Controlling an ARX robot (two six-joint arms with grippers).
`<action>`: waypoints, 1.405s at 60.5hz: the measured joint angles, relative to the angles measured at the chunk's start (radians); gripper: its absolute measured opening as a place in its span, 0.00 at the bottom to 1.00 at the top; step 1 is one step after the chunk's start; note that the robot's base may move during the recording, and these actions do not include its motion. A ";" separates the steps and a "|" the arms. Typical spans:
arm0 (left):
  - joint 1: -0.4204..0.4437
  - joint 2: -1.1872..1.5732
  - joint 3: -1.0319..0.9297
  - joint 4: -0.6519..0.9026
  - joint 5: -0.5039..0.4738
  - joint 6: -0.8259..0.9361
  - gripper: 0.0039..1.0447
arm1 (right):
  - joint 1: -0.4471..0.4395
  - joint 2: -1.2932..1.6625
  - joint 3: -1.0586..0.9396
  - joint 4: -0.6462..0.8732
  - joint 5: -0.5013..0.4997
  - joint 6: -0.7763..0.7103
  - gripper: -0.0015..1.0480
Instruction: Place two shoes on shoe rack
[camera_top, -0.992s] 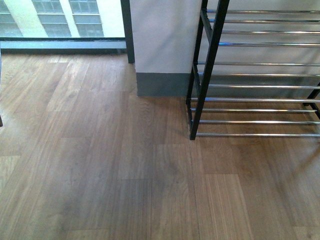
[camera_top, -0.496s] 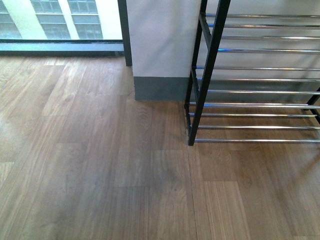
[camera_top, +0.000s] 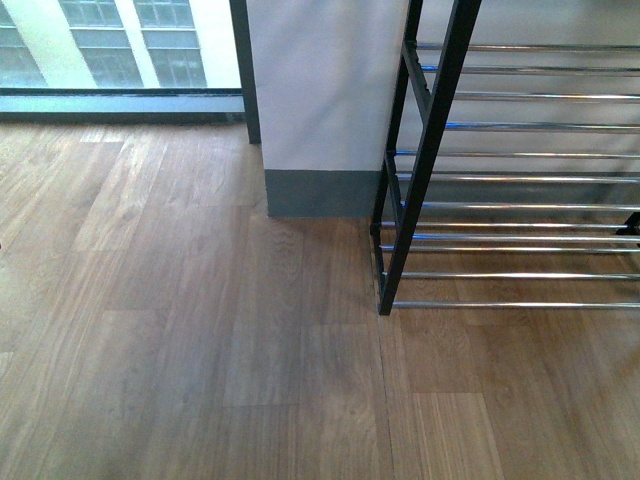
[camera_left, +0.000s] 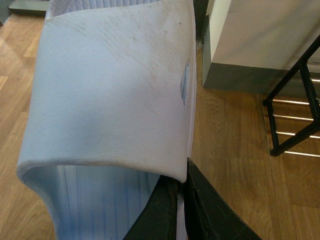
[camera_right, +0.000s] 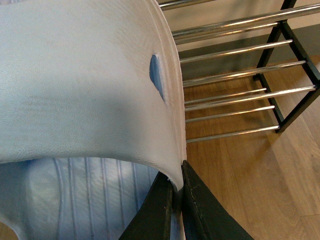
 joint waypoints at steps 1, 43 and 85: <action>0.000 0.000 0.000 0.000 0.000 0.000 0.01 | 0.000 0.000 0.000 0.000 0.000 0.000 0.02; 0.000 0.000 -0.001 0.000 0.000 0.000 0.01 | 0.000 0.000 -0.001 0.000 0.000 0.000 0.02; 0.000 0.000 -0.001 0.000 0.000 0.000 0.01 | 0.000 0.000 -0.001 0.000 0.000 0.000 0.02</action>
